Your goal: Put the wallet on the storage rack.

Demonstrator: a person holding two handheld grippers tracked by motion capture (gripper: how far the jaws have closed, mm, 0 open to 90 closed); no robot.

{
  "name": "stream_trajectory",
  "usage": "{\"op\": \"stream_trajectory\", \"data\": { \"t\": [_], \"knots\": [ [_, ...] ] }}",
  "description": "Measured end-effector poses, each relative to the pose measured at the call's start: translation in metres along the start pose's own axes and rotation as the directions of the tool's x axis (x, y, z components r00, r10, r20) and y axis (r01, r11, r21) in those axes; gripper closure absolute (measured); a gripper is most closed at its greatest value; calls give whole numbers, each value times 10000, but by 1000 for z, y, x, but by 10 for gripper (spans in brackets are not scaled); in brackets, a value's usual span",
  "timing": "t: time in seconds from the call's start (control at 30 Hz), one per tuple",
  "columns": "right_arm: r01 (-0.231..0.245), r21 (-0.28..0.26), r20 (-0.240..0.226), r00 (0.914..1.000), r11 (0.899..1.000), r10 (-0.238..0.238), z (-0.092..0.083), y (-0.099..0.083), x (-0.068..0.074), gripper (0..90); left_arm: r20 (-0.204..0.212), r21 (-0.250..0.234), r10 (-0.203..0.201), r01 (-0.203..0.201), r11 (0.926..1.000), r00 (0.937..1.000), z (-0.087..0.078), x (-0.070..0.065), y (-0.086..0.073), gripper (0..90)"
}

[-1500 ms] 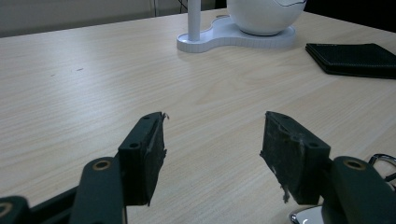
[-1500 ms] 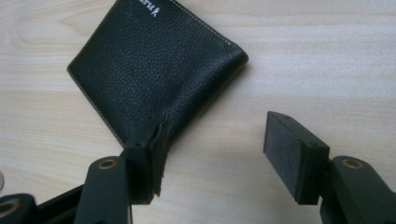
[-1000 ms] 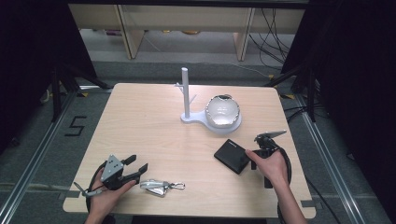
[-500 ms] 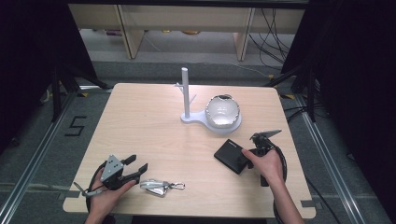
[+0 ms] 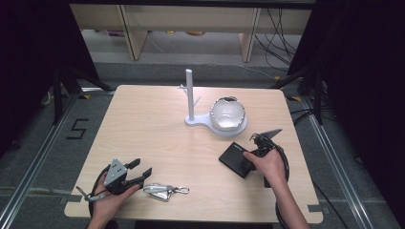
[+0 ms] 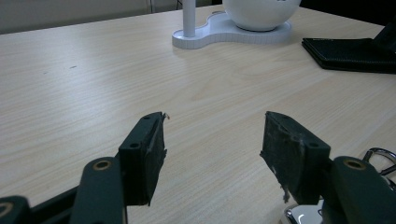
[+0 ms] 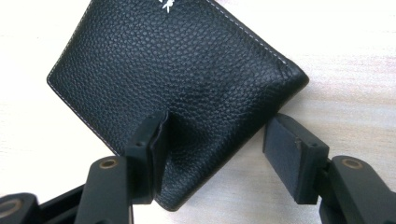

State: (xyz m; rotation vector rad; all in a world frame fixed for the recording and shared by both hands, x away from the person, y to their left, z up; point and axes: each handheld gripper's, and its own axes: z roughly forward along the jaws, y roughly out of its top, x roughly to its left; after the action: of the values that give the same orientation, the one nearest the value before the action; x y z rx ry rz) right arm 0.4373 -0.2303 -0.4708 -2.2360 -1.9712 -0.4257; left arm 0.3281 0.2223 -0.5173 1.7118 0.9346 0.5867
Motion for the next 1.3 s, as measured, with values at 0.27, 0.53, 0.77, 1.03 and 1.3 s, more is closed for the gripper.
{"op": "stream_trajectory", "data": {
  "t": [0.27,0.53,0.77,1.03,1.3],
  "knots": [
    [312,298,-94,9995,9991,-309,-1,3,-1,479,-39,141,68,-67,9999,10000,-1,0,0,386],
    [817,506,-237,9965,9954,-806,0,5,-5,569,-2,32,36,-36,10000,10000,0,0,0,388],
    [180,65,-879,9960,9998,-174,2,4,-3,666,-26,111,17,-17,9999,10000,1,-1,-1,388],
    [1299,-249,-951,9867,9912,-1317,-4,1,-4,766,-42,171,58,-57,9998,10000,0,0,-1,387],
    [3676,-1440,82,9289,9188,-3704,-25,-3,0,792,-23,56,-27,27,10000,10000,0,1,-1,387]
  ]
}}
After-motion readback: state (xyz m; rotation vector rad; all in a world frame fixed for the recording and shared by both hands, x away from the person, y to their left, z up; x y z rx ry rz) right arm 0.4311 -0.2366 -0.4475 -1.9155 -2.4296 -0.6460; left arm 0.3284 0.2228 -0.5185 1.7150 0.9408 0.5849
